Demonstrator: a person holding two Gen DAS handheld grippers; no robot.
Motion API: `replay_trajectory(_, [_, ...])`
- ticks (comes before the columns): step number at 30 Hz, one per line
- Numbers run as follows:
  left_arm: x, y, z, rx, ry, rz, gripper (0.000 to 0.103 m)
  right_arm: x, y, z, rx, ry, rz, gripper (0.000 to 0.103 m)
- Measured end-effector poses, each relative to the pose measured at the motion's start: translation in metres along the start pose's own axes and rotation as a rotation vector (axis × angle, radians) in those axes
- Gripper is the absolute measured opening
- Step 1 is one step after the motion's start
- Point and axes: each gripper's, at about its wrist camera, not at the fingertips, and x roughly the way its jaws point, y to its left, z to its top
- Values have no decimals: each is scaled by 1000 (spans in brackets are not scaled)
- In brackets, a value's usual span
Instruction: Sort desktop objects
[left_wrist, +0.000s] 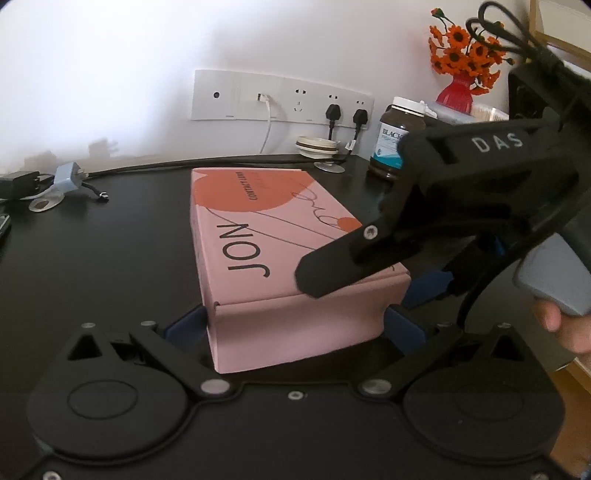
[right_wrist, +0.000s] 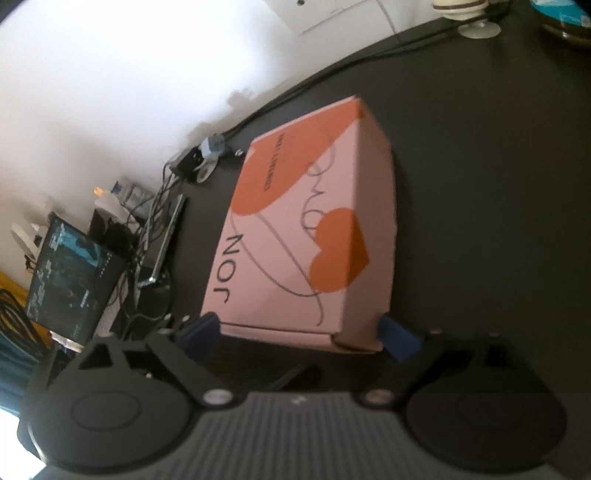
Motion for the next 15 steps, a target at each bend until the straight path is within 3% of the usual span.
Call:
replay_trajectory(3, [-1,3,0,-9,-1,-1,103,1,1,-3,14,-3,6,97])
replay_trajectory(9, [0,5,0,9,17,-5,103,-3,-18,-1,76,0,97,96])
replay_trajectory(11, [-1,6,-1,-1,20,-4,103,-6,-27,4,101,-4,114,90])
replay_trajectory(15, [-13,1,-5,-11,-15,39,103,-21,-29,30,-16,-169,1,90])
